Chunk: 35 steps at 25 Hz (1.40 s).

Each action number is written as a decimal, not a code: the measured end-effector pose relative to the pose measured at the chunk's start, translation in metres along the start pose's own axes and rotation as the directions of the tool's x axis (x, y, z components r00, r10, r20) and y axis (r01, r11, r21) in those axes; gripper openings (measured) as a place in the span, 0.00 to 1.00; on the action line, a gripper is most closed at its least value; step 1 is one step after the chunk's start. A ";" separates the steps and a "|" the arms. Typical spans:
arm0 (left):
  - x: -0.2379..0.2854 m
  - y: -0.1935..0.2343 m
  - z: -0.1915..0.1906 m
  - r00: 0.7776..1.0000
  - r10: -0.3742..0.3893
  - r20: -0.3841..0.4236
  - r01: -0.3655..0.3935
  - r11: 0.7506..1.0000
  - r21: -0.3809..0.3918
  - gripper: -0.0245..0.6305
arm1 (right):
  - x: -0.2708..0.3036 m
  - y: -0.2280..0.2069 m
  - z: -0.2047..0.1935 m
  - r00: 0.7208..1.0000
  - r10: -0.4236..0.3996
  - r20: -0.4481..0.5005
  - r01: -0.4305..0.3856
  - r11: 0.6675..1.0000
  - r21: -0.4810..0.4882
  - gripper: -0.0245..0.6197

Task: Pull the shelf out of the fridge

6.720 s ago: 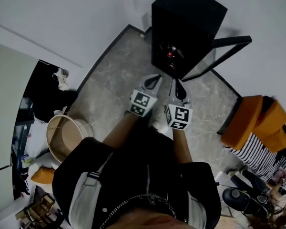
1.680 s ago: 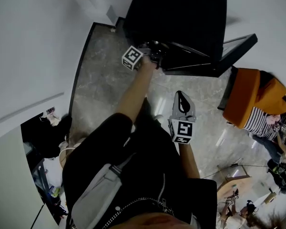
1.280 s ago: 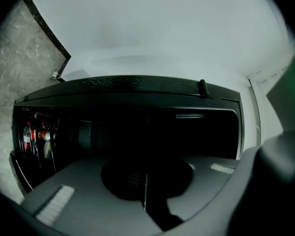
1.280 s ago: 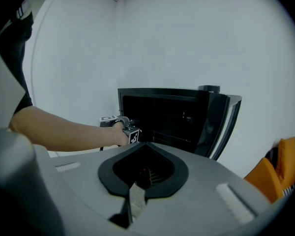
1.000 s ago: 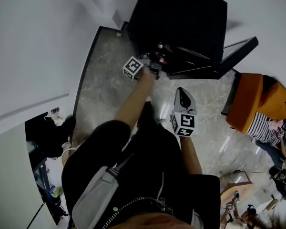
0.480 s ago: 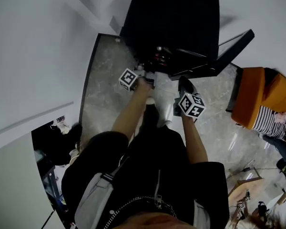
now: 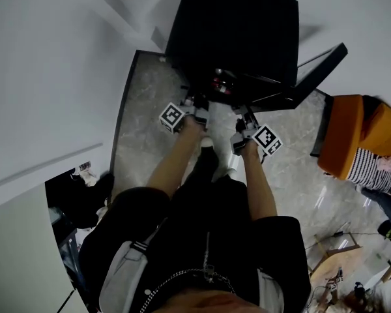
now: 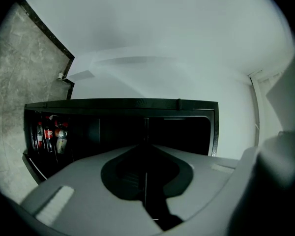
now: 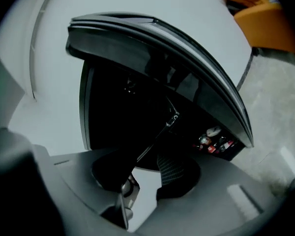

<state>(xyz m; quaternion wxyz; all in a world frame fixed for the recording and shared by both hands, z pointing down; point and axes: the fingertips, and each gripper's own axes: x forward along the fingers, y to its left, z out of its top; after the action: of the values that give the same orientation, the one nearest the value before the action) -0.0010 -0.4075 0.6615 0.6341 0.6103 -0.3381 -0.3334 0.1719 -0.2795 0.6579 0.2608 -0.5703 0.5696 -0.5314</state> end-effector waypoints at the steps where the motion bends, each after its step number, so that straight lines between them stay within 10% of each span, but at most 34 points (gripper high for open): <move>1: -0.002 -0.001 0.000 1.000 0.002 -0.005 -0.002 1.000 0.000 0.07 | 0.002 -0.001 0.003 1.000 0.013 0.018 -0.013 0.999 0.034 0.21; 35: -0.036 -0.003 -0.004 0.999 -0.008 -0.036 0.007 1.000 -0.028 0.07 | 0.002 -0.022 0.033 0.958 0.230 0.170 -0.270 0.924 0.272 0.07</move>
<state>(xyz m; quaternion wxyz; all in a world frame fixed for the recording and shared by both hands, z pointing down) -0.0176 -0.3751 0.6580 0.6472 0.6087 -0.3197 -0.3294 0.2094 -0.2866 0.6690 0.4459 -0.4825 0.5342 -0.5320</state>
